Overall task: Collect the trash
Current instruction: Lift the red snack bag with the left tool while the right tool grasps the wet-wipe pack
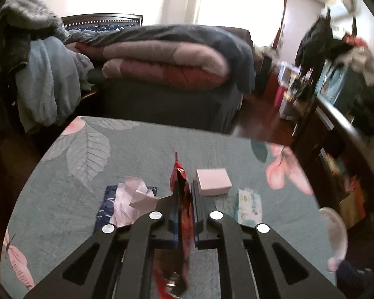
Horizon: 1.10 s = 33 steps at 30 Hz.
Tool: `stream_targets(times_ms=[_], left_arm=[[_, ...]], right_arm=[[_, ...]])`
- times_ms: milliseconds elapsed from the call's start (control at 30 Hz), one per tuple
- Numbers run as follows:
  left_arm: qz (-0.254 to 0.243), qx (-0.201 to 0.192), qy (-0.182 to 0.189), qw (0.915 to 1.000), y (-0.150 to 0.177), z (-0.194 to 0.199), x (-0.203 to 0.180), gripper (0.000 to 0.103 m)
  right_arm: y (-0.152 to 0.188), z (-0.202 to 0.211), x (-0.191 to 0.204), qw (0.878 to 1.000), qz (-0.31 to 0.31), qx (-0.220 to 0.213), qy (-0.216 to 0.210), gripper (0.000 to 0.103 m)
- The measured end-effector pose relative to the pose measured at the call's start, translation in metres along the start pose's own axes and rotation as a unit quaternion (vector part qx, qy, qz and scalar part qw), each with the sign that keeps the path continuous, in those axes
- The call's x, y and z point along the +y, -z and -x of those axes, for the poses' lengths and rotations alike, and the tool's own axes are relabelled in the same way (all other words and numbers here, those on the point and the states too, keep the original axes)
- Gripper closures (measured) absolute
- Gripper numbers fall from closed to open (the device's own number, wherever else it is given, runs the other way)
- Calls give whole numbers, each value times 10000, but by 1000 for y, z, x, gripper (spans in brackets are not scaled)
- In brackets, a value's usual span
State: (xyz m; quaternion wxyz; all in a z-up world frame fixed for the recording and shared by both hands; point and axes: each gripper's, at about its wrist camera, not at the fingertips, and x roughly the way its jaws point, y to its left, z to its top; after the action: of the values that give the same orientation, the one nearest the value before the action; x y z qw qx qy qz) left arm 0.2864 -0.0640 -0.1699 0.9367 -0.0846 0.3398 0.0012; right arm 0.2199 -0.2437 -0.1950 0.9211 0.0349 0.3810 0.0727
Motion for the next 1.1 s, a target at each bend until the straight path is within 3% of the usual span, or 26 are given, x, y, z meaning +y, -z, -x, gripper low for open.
stream_targets(times_ms=[300,600,767,867,1100], left_arm=[[350,-637,529,9959,-17,73,55,96],[576,-965,552,9921,-17,107,100,96],[579,-798,451,9941,-10,101,110,96],[596,-705,440,9948,-8,98,111,96],[471,-640,426,9959,-5,97,99,96]], right_arm=[[-37,-77,49,9988,136,426,187,23],[-48,-125,60,9945,29,817,653,24],[-48,-137,56,9935,-44,903,685,41],[-49,-135,54,9939,1,876,663,58],[-42,-111,43,9956,-77,759,545,58]])
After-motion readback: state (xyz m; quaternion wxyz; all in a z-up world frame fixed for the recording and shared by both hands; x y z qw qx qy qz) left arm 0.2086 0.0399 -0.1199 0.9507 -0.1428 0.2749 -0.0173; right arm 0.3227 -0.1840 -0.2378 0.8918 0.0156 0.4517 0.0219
